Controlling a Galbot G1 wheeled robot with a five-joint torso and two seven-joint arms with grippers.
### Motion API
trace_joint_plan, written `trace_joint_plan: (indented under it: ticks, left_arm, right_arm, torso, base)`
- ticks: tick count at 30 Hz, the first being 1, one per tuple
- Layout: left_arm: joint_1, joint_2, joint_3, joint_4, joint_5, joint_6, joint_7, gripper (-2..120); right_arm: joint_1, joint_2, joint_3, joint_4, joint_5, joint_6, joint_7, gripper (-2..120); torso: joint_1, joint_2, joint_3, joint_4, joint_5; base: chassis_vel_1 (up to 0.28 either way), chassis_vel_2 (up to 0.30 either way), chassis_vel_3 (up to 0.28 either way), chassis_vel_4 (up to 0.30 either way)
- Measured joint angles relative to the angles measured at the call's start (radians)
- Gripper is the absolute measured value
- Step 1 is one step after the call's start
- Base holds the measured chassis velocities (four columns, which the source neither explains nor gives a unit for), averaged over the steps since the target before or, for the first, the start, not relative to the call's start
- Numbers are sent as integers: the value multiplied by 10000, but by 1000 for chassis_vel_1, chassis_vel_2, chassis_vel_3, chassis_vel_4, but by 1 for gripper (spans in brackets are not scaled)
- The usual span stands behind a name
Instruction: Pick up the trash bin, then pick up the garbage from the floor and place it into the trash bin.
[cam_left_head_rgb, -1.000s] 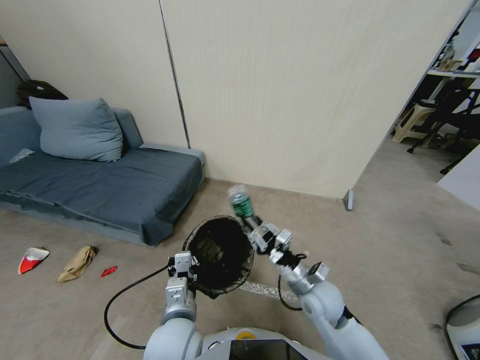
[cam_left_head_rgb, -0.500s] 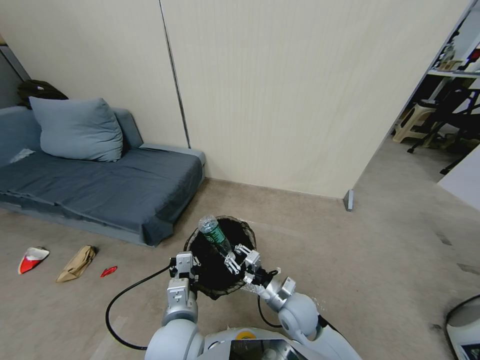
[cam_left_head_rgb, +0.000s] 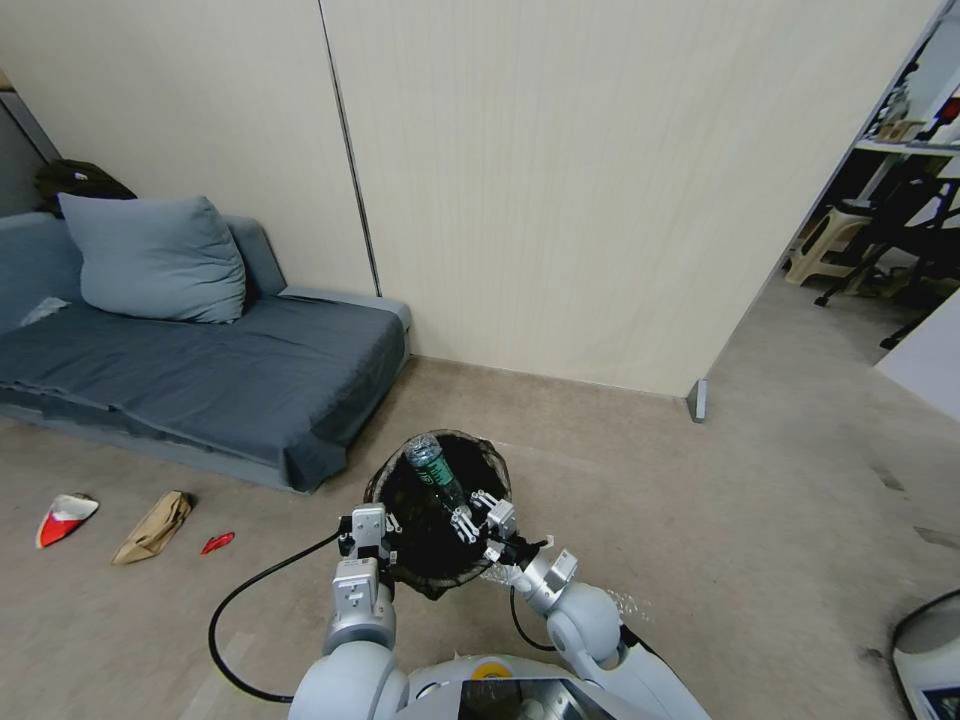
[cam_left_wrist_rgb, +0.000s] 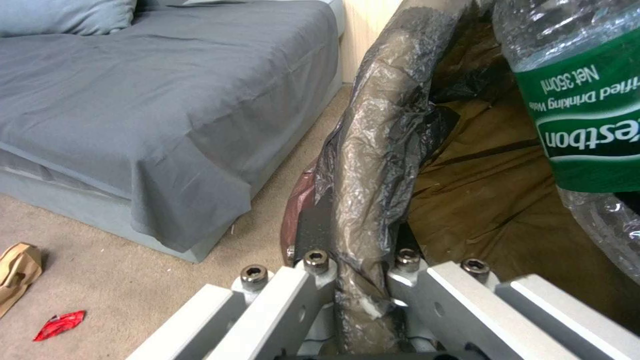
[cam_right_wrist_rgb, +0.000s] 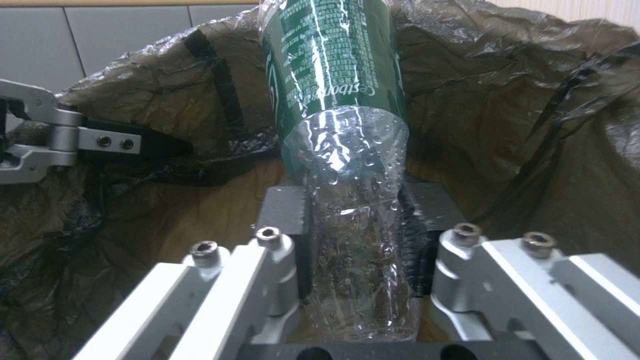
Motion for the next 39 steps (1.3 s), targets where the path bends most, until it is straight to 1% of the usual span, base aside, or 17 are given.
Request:
trace_joint_plan:
  ticks: [2, 3, 4, 5, 6, 8, 9, 12, 13, 17, 26, 29, 32, 33, 36, 37, 39]
  left_arm:
    - [-3, -3, 8, 2, 13, -14, 1, 1]
    - [-3, -3, 8, 2, 13, -14, 1, 1]
    - [-3, -4, 9, 3, 17, -16, 6, 1]
    - [-1, -4, 10, 5, 18, -21, 10, 1]
    - [-1, -4, 10, 5, 18, -21, 10, 1]
    - [2, -4, 6, 19, 1, -68, 9, 1]
    - [2, -4, 6, 19, 1, -68, 9, 1]
    - [-4, -2, 15, 50, -44, -124, -1, 1]
    - [-4, -2, 15, 50, -44, -124, -1, 1]
    - [-18, -2, 0, 125, 4, -141, -1, 1]
    - [-24, 11, -1, 144, -20, -142, 15, 1]
    - [-21, 29, -23, 140, -42, -142, 17, 1]
    - [-27, 42, -48, 149, -76, -142, 17, 1]
    - [-27, 42, -48, 149, -76, -142, 17, 1]
    - [-29, 54, -96, 210, -68, -174, 53, 1]
    - [-29, 54, -96, 210, -68, -174, 53, 1]
    - [-40, 62, -171, 234, -52, -216, 79, 1]
  right_arm:
    - [-13, 7, 16, 28, 0, -12, 1, 43]
    - [-13, 7, 16, 28, 0, -12, 1, 43]
    - [-21, 18, 22, 42, 0, -11, 1, 47]
    - [-45, 31, 26, 59, -3, -14, 0, 53]
    - [-45, 31, 26, 59, -3, -14, 0, 53]
    - [-87, 30, 27, 101, -9, -19, -1, 62]
    - [-87, 30, 27, 101, -9, -19, -1, 62]
    - [-167, 17, 34, 213, -122, -14, 60, 80]
    - [-167, 17, 34, 213, -122, -14, 60, 80]
    - [-269, 6, 59, 494, -207, -16, 181, 97]
    - [-524, -31, 78, 1149, -325, 6, 198, 100]
    - [-678, -54, 152, 1600, -374, 22, 199, 100]
    - [-1002, -52, 376, 2467, -472, 39, 337, 100]
    - [-1002, -52, 376, 2467, -472, 39, 337, 100]
    - [-1475, 235, 980, 3419, -963, -11, 941, 100]
    - [-1475, 235, 980, 3419, -963, -11, 941, 100]
    - [-1909, 553, 1451, 3913, -1492, -163, 1641, 100]
  torso:
    - [0, 0, 0, 0, 1]
    - [0, 0, 0, 0, 1]
    - [0, 0, 0, 0, 0]
    - [0, 0, 0, 1, 1]
    - [0, 0, 0, 1, 1]
    - [0, 0, 0, 1, 0]
    - [0, 0, 0, 1, 0]
    - [0, 0, 0, 0, 0]
    - [0, 0, 0, 0, 0]
    - [0, 0, 0, 0, 0]
    - [0, 0, 0, 0, 1]
    - [0, 0, 0, 1, 1]
    - [0, 0, 0, 1, 1]
    - [0, 0, 0, 1, 1]
    - [0, 0, 0, 0, 0]
    - [0, 0, 0, 0, 0]
    - [-1, 0, 0, -1, 0]
  base:
    - [0, 0, 0, 0]
    - [0, 0, 0, 0]
    - [0, 0, 0, 0]
    - [0, 0, 0, 0]
    - [0, 0, 0, 0]
    - [0, 0, 0, 0]
    - [0, 0, 0, 0]
    - [0, 0, 0, 0]
    - [0, 0, 0, 0]
    - [0, 0, 0, 0]
    - [0, 0, 0, 0]
    - [0, 0, 0, 0]
    - [0, 0, 0, 0]
    - [0, 0, 0, 0]
    - [0, 0, 0, 0]
    - [0, 0, 0, 0]
    - [0, 0, 0, 0]
